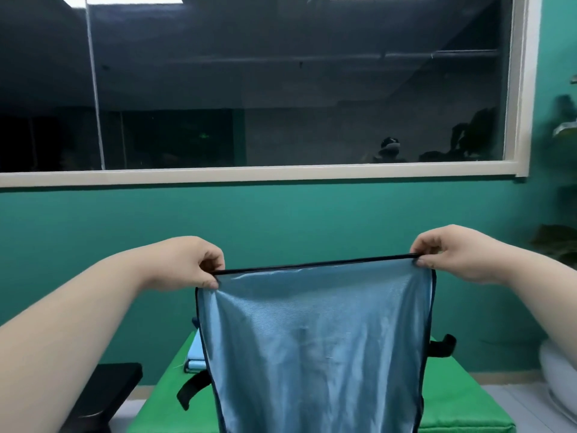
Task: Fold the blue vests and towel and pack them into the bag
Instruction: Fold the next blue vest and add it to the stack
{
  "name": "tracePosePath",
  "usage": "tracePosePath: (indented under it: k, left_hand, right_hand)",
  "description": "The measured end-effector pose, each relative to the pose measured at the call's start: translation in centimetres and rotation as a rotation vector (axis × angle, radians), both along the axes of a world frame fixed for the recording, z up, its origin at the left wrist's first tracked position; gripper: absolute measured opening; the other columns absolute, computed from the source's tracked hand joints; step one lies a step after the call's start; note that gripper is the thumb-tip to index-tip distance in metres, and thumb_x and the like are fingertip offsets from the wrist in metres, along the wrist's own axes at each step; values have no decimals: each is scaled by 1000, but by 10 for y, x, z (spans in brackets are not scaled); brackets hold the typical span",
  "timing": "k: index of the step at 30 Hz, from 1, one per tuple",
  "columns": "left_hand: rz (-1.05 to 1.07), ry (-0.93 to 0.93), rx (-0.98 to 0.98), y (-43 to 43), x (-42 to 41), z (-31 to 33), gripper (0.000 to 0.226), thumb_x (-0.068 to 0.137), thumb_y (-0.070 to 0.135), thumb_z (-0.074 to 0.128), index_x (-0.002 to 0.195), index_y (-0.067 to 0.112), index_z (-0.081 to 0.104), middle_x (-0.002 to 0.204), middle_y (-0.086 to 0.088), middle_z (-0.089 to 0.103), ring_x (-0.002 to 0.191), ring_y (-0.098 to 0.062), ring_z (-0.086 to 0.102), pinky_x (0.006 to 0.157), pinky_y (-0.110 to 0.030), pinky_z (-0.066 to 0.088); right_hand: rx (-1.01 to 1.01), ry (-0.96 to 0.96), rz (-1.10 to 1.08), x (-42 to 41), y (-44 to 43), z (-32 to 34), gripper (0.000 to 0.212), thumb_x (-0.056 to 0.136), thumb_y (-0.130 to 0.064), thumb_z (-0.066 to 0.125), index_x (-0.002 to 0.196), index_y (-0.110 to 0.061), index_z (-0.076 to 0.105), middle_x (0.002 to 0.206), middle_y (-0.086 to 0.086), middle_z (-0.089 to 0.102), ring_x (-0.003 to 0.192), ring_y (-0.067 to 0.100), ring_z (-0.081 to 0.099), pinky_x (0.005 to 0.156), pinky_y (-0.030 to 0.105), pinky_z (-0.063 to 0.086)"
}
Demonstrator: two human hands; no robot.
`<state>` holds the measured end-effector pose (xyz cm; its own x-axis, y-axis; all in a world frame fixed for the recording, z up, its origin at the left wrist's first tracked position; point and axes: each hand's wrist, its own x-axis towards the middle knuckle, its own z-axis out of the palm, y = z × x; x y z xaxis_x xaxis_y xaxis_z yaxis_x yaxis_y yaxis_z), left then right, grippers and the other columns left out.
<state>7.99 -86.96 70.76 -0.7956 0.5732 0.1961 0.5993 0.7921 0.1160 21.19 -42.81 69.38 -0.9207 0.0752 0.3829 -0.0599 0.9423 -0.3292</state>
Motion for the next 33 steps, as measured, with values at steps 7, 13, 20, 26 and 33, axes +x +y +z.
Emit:
tracePosePath:
  k: [7, 13, 20, 26, 33]
  left_hand:
    - [93, 85, 78, 0, -10, -2, 11, 87, 32, 72, 80, 31, 63, 74, 15, 67, 67, -4, 61, 61, -22, 44]
    - [123, -81, 388, 8, -24, -9, 10, 92, 2, 60, 90, 11, 64, 64, -10, 72, 60, -22, 70, 63, -37, 61]
    - [147, -147, 517, 22, -51, -16, 7, 95, 5, 60, 93, 9, 65, 62, -14, 70, 53, -22, 65, 54, -32, 56]
    - [120, -298, 765, 53, -101, -36, 5, 93, -3, 62, 97, -2, 64, 80, -17, 72, 69, -25, 75, 62, -32, 63]
    - [139, -363, 777, 92, -182, -43, 3, 90, -2, 67, 93, -3, 66, 77, -17, 72, 64, -20, 70, 69, -35, 63]
  right_hand:
    - [73, 75, -128, -2, 2, -1, 9, 93, -30, 70, 85, -34, 68, 78, -15, 69, 72, 3, 60, 62, 17, 42]
    - [20, 80, -154, -8, 3, 0, 10, 96, -29, 65, 86, -29, 70, 50, -17, 60, 43, 1, 51, 48, 11, 39]
    - [-137, 35, -139, -33, 18, -6, 8, 93, -25, 69, 86, -23, 70, 51, -7, 60, 42, 12, 52, 47, 23, 44]
    - [-334, -27, -143, -80, 44, -25, 4, 95, -14, 67, 95, -12, 69, 53, 5, 61, 41, 15, 52, 46, 25, 45]
    - [-684, -21, -159, -163, 84, -41, 12, 92, -8, 69, 103, -3, 67, 74, 12, 70, 58, 23, 70, 46, 27, 56]
